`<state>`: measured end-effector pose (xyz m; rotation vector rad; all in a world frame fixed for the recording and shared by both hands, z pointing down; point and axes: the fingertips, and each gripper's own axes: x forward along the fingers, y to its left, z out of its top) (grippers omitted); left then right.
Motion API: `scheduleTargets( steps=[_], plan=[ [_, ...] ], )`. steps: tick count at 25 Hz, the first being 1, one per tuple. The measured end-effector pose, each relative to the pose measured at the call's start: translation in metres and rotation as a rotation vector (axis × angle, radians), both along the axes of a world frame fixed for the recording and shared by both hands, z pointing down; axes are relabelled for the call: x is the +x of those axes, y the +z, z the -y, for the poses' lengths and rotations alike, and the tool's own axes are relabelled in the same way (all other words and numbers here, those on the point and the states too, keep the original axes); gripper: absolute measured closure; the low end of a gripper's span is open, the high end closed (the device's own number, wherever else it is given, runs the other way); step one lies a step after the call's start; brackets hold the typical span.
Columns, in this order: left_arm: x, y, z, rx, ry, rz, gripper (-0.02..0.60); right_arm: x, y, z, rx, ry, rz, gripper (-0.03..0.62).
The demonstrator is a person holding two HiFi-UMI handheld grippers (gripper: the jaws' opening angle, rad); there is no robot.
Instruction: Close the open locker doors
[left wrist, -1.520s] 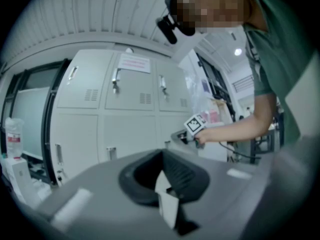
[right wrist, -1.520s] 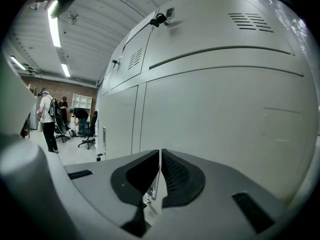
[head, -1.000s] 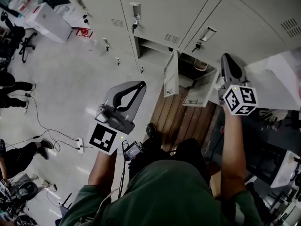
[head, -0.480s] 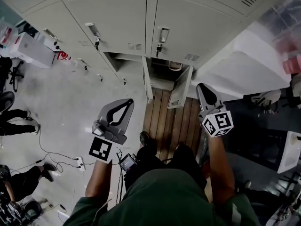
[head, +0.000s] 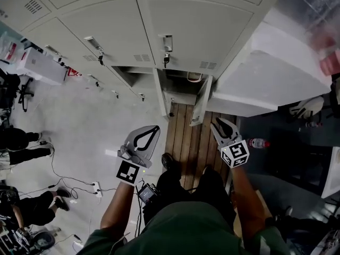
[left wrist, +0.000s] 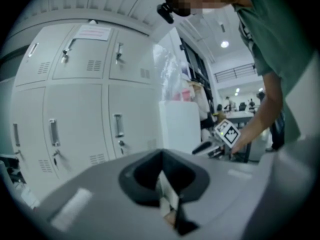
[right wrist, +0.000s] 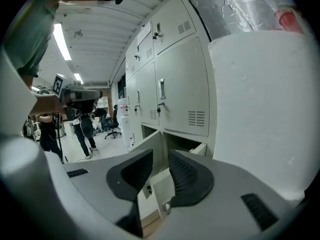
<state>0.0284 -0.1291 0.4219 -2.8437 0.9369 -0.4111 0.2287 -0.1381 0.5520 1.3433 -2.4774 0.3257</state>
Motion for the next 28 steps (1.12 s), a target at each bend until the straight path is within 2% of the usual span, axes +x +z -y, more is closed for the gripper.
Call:
scheduleTargets(
  steps=[6,15,23,28],
  plan=[
    [0.021,0.054,-0.014,-0.036,0.007,-0.016,0.577,-0.005,0.063,-0.016,-0.087,-0.058,-0.039,0.494],
    [0.021,0.13,-0.018,-0.091,-0.031,-0.058,0.577,-0.016,0.148,-0.016,-0.19,-0.098,-0.081,0.49],
    [0.012,0.162,-0.014,-0.122,-0.086,-0.107,0.568,-0.031,0.177,-0.002,-0.199,-0.112,-0.118,0.49],
    [0.0,0.17,-0.01,-0.122,-0.099,-0.108,0.568,-0.04,0.182,0.006,-0.198,-0.103,-0.135,0.495]
  ],
)
